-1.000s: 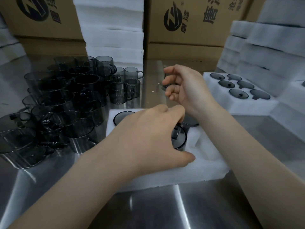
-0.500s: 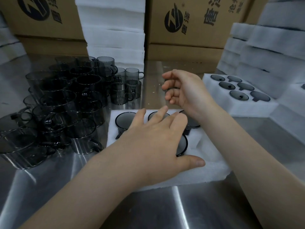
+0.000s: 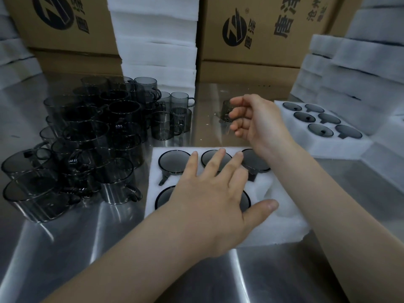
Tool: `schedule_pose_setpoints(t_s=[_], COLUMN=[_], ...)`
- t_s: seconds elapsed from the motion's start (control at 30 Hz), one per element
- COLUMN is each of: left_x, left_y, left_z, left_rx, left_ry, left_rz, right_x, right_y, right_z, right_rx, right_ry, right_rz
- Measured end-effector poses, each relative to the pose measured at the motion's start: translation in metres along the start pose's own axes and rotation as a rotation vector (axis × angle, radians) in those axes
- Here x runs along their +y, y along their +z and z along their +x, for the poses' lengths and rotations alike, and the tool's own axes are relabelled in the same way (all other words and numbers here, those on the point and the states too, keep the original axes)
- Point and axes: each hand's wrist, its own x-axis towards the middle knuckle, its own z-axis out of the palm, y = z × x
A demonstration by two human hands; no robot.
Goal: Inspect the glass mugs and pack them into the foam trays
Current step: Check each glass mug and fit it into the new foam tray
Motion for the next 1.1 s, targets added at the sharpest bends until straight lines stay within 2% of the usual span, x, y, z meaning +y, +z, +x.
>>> schedule_pose_setpoints(t_s=[0.2,0.33,0.43,0.53,0.63,0.8,0.93,1.1], left_x=[0.0,0.0,-0.001,-0.008,-0.02,-0.038,-0.044,-0.043], left_y=[0.005,0.006,0.005,-0.004,-0.012,-0.012,-0.009,-0.008], left_z=[0.001,0.003,0.004,0.007,0.011,0.015,0.018,0.019], left_rx=[0.027,-0.017,-0.062,-0.121,-0.09,-0.035,-0.076,-0.076], left_ry=[-0.005,-0.008,0.01,0.032,0.042,-0.017,-0.074,-0.092], left_rz=[0.011,0.038,0.008,-0.121,-0.258,-0.181,-0.176,-0.157], right_x=[-0.005,-0.005,0.001,0.007,0.014,0.025,0.029,0.031], right_y=[-0.012,-0.027,-0.035,-0.036,-0.034,-0.029,-0.025,-0.024], right_z=[0.009,0.019,0.032,0.051,0.074,0.105,0.116,0.117], right_rx=[0.182,0.245,0.216,0.141,0.035,-0.157,-0.174,-0.044], right_ry=[0.064,0.117,0.163,0.19,0.162,0.146,0.114,0.036], right_rz=[0.136,0.092,-0.089,-0.335,-0.599,-1.044,-1.146,-1.115])
